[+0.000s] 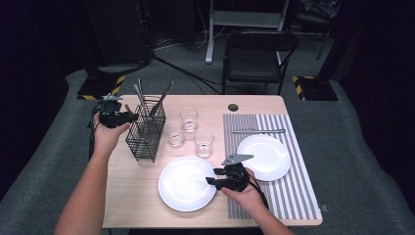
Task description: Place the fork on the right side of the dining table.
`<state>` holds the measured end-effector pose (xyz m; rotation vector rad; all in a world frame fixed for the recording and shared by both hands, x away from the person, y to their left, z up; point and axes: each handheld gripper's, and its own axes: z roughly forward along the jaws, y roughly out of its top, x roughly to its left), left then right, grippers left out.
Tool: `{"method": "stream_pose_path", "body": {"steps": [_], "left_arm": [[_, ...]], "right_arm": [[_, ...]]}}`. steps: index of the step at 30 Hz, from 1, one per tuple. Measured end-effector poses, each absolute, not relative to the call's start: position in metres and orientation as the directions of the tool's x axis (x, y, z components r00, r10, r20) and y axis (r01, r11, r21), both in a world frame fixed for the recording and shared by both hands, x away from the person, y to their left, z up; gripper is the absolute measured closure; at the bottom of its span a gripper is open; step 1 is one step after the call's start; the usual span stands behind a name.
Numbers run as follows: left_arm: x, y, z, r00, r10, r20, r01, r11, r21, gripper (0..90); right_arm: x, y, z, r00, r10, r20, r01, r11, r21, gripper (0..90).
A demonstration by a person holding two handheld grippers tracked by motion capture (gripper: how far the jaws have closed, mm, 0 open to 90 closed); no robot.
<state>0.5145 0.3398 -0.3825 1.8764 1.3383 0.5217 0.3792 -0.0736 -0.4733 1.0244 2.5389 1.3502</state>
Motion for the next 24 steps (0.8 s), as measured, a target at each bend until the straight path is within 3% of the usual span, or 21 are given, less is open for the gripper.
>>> {"method": "stream_pose_path", "body": {"steps": [17, 24], "left_arm": [[0.5141, 0.3409, -0.3838, 0.357, 0.930, -0.083, 0.595, -0.158, 0.788, 78.9], [0.5136, 0.3401, -0.3840, 0.356, 0.931, -0.075, 0.591, -0.162, 0.790, 79.5]], "right_arm": [[0.3797, -0.0742, -0.4747, -0.767, 0.599, 0.229, 0.526, 0.383, 0.759, 49.1], [0.3806, -0.0748, -0.4753, -0.768, 0.600, 0.223, 0.522, 0.386, 0.760, 49.1]]}}
